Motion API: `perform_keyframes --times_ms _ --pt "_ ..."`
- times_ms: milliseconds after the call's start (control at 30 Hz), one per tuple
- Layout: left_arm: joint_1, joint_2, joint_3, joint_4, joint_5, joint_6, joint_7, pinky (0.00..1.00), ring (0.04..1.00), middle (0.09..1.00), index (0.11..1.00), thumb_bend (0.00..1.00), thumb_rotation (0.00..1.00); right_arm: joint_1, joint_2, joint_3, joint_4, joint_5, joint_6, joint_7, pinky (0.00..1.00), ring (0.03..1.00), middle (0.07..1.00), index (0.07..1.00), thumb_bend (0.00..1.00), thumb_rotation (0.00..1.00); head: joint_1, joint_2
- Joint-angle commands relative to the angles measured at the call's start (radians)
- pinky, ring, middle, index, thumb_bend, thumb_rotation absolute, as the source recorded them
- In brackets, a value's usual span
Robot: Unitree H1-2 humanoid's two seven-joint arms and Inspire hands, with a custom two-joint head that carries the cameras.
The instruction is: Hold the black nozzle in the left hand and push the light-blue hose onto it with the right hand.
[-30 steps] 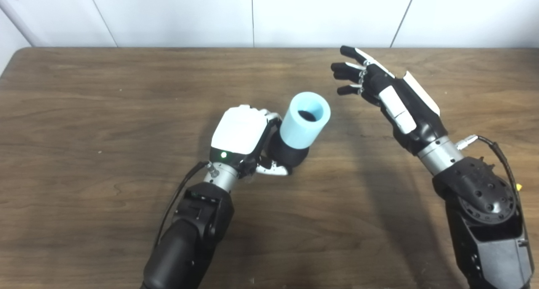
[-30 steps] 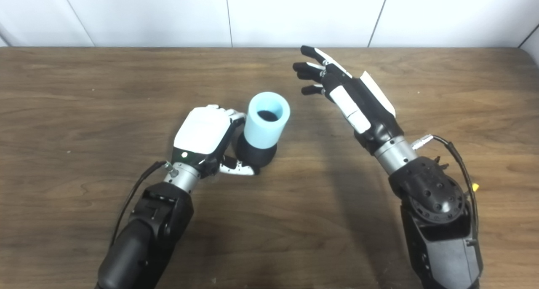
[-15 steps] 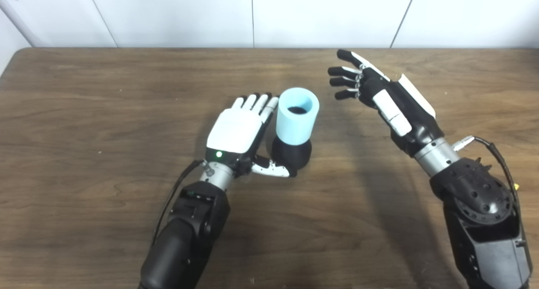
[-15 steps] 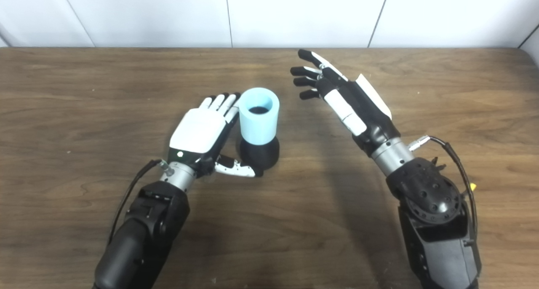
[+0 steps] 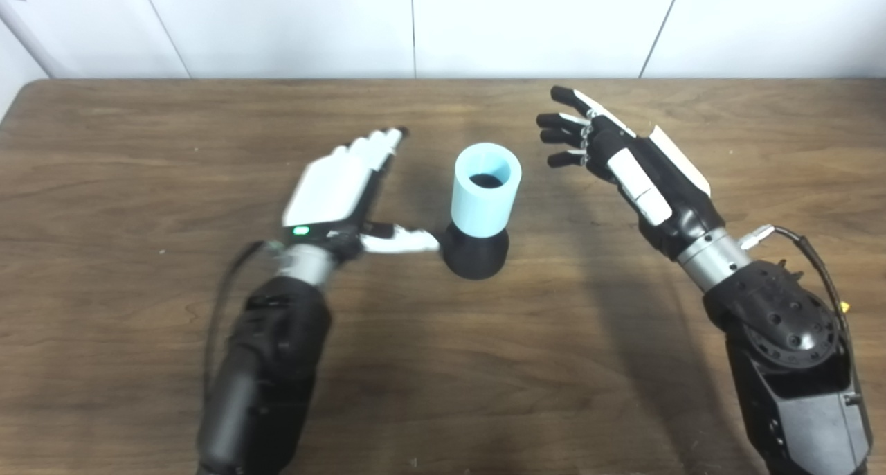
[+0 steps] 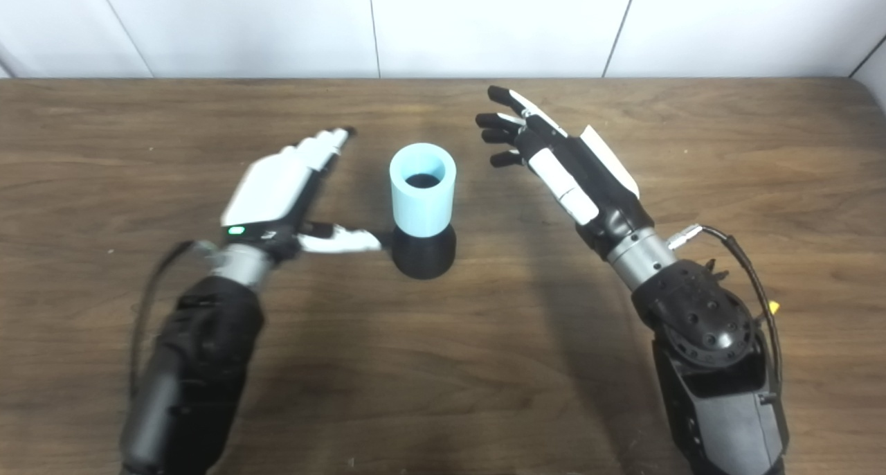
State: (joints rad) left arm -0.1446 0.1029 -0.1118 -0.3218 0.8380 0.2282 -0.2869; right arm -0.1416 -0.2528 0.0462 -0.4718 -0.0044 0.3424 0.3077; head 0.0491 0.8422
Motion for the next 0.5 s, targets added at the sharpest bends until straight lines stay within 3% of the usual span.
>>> perform_keyframes --times_ms 0,100,233,300,367,467 --pt "0.017 -0.023 0.052 -0.054 -0.128 0.003 0.046 0.77 0.929 0.981 0.995 0.9 0.57 -0.008 0.008 -0.006 -0.003 0.01 -0.019 -0.022 0.79 0.922 0.936 0.948 0.52 1.0 -0.002 -0.002" --pt "0.058 -0.047 0.112 -0.074 -0.246 -0.015 0.094 0.75 0.898 0.955 0.999 0.8 0.54 0.01 0.006 0.001 0.002 -0.012 -0.024 -0.028 0.81 0.95 0.962 0.954 0.52 1.0 -0.01 -0.009" --pt "0.107 -0.08 0.17 -0.074 -0.377 -0.073 0.189 0.75 0.843 0.901 0.957 0.7 0.61 0.041 0.028 -0.015 0.024 0.003 -0.037 -0.048 0.85 0.974 0.981 0.961 0.51 1.0 -0.019 -0.022" --pt "0.121 -0.087 0.185 -0.081 -0.416 -0.082 0.213 0.77 0.851 0.909 0.969 0.62 0.68 0.056 0.048 -0.032 0.035 0.021 -0.027 -0.065 0.85 0.972 0.974 0.963 0.51 1.0 -0.019 -0.026" --pt "0.125 -0.091 0.192 -0.082 -0.44 -0.082 0.23 0.78 0.869 0.914 0.969 0.55 0.81 0.067 0.063 -0.046 0.047 0.038 -0.016 -0.076 0.86 0.965 0.963 0.961 0.51 1.0 -0.018 -0.03" --pt "0.122 -0.089 0.207 -0.058 -0.523 -0.088 0.236 0.81 0.891 0.927 0.967 0.52 0.96 0.082 0.077 -0.06 0.069 0.054 -0.008 -0.087 0.89 0.967 0.958 0.966 0.51 1.0 -0.02 -0.037"
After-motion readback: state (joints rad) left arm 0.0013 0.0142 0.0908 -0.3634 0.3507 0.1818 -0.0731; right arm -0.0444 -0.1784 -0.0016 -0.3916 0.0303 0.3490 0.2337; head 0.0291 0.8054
